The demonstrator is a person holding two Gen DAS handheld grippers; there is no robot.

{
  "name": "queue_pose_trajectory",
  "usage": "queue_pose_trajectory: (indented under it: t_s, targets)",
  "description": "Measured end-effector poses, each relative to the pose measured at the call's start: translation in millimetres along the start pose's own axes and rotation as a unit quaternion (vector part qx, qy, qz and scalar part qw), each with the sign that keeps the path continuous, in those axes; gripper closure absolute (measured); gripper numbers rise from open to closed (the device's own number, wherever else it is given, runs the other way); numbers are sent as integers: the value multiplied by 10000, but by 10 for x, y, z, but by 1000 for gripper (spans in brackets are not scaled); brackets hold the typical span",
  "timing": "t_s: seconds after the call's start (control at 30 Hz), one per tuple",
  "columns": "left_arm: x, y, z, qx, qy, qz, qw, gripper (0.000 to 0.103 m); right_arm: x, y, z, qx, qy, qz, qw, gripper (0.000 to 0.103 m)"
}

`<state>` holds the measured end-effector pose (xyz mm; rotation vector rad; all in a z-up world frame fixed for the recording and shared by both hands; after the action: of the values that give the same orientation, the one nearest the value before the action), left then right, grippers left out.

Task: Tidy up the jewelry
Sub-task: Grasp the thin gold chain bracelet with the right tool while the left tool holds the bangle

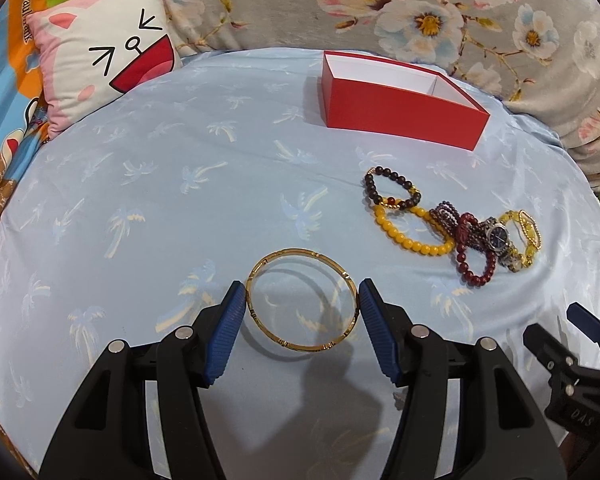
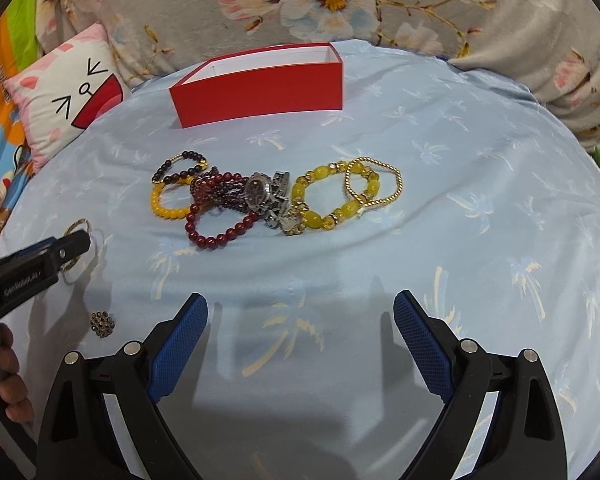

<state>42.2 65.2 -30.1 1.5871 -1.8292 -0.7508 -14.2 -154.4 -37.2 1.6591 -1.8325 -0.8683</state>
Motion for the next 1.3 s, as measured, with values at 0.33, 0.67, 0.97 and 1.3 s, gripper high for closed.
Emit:
queue_pose_trajectory:
  t_s: [0.33,0.67,0.97,1.3]
  targets:
    - [118,41,-32,58,-57,66,9999,47,498,-105,-330,1,-662,41,9978,34]
    - [197,-64,-93,-16,-78,108,9999,47,398,-343,-650,-10,-390,-107,9992,70]
    - [141,-157,-146,-86,6,118,9999,47,299,-624,-752,-237,-210,-109,9994,92]
    - [98,-224,-148,-150,77,106,9998,47,292,-671,-759,-261,-169,-67,9995,99]
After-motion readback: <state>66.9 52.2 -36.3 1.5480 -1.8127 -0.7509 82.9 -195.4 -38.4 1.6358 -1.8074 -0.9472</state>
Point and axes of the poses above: each gripper's, at about its wrist camera, not at the fingertips, and y roughly against the way its jaws point, x to its right, z to its underside, the point moved 6 cm from there along -y, roughly the way its jaws point, and after that the axes turned 1 degree about y, right-handed, at the moved point
